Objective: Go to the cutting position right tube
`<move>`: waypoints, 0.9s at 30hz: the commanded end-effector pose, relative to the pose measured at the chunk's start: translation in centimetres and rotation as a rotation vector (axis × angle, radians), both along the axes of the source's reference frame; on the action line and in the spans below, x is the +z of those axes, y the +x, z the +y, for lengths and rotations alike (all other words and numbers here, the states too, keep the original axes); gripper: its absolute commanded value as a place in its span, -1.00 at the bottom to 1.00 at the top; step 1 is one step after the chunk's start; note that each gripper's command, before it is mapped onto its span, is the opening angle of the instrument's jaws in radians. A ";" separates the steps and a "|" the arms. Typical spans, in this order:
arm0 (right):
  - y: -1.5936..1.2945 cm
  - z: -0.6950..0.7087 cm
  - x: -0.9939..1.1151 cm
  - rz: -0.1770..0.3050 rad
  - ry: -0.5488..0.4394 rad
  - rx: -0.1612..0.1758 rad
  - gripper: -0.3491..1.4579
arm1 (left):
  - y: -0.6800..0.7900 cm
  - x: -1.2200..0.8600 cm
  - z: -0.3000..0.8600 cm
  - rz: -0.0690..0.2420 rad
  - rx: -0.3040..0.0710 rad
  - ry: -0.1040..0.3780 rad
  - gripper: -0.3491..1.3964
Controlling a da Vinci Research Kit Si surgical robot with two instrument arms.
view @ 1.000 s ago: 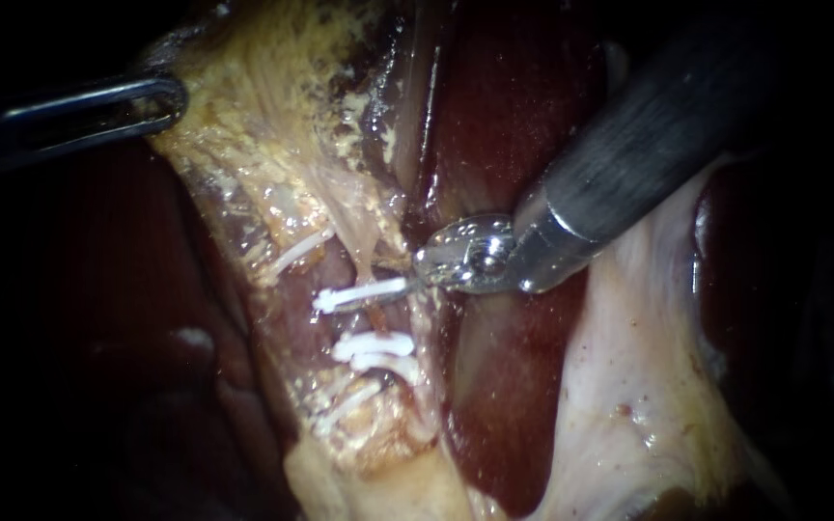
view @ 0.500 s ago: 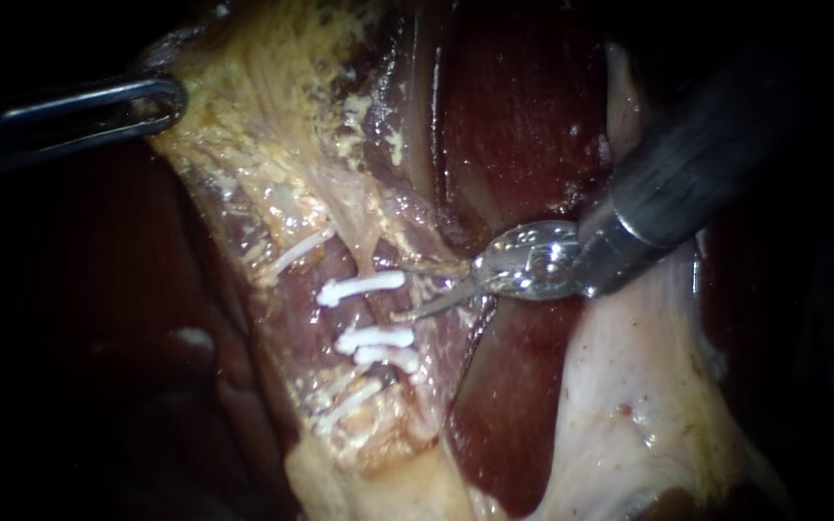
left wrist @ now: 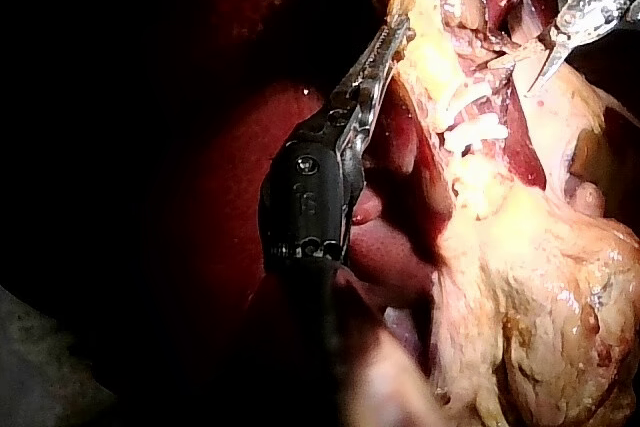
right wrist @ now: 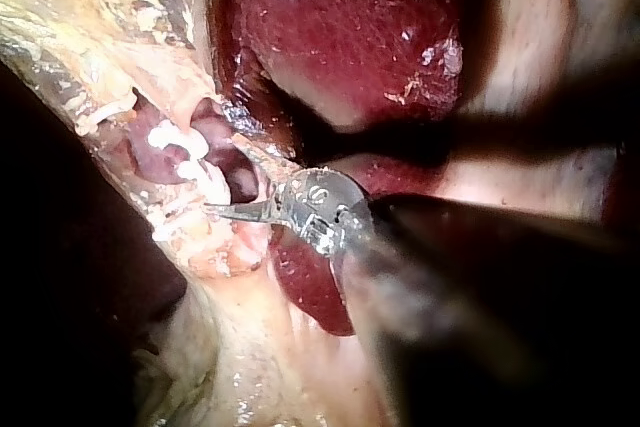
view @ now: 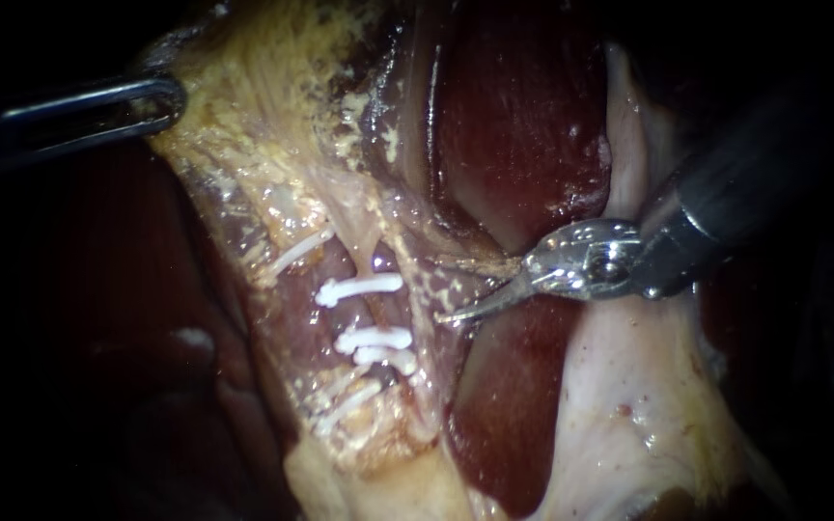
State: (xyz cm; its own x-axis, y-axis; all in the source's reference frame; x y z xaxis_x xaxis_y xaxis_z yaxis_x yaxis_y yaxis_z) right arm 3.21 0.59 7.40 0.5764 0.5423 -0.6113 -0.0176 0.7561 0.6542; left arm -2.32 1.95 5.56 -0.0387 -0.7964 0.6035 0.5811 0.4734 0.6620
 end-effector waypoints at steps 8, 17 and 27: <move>0.19 -0.14 0.17 -0.006 0.046 0.005 0.45 | 0.00 0.00 0.00 0.000 0.000 0.000 -1.00; 0.44 -0.31 0.44 -0.002 0.110 -0.019 0.28 | 0.00 -0.01 -0.01 0.001 -0.001 0.000 -1.00; 0.77 -0.30 0.51 0.025 0.137 -0.013 0.28 | -0.01 -0.02 -0.01 0.001 -0.001 0.000 -1.00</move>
